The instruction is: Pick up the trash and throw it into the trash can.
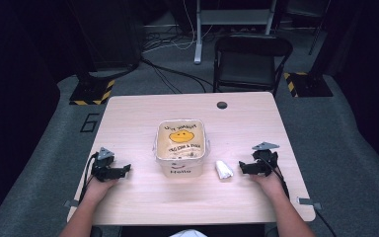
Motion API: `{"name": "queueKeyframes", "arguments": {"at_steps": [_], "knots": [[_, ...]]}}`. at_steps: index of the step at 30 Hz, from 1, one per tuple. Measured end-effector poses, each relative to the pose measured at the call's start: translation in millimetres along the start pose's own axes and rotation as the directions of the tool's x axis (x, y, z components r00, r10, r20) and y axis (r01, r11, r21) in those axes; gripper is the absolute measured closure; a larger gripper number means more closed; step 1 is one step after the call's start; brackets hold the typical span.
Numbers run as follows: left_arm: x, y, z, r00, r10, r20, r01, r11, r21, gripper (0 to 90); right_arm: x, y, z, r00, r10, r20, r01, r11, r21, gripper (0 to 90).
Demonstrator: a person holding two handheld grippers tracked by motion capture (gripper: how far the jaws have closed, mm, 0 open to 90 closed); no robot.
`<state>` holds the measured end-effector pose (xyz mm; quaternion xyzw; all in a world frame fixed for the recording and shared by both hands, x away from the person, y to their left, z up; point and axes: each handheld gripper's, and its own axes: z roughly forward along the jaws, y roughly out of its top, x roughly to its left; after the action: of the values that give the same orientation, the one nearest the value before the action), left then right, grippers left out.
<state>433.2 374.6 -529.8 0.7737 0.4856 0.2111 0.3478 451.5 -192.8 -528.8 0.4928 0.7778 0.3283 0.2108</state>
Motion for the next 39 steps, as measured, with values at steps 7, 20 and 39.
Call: {"name": "queueKeyframes", "arguments": {"at_steps": [7, 20, 39], "knots": [[0.0, -0.1, -0.1, 1.0, 0.002, -0.002, -0.002, 1.0, 0.0, 14.0, 0.6, -0.4, -1.2, 0.9999, 0.01, -0.004, -0.01, 1.0, 0.001, 1.3], [-0.6, -0.7, -0.7, 1.0, -0.004, -0.004, 0.004, 1.0, 0.0, 14.0, -0.2, -0.8, -5.7, 1.0, 0.001, -0.009, -0.001, 1.0, -0.002, 13.2], [-0.5, -0.7, -0.6, 1.0, -0.004, -0.004, 0.004, 1.0, -0.001, 14.0, 7.7, 7.9, -25.7, 0.9995, 0.013, -0.029, -0.013, 1.0, -0.007, 37.1]]}}
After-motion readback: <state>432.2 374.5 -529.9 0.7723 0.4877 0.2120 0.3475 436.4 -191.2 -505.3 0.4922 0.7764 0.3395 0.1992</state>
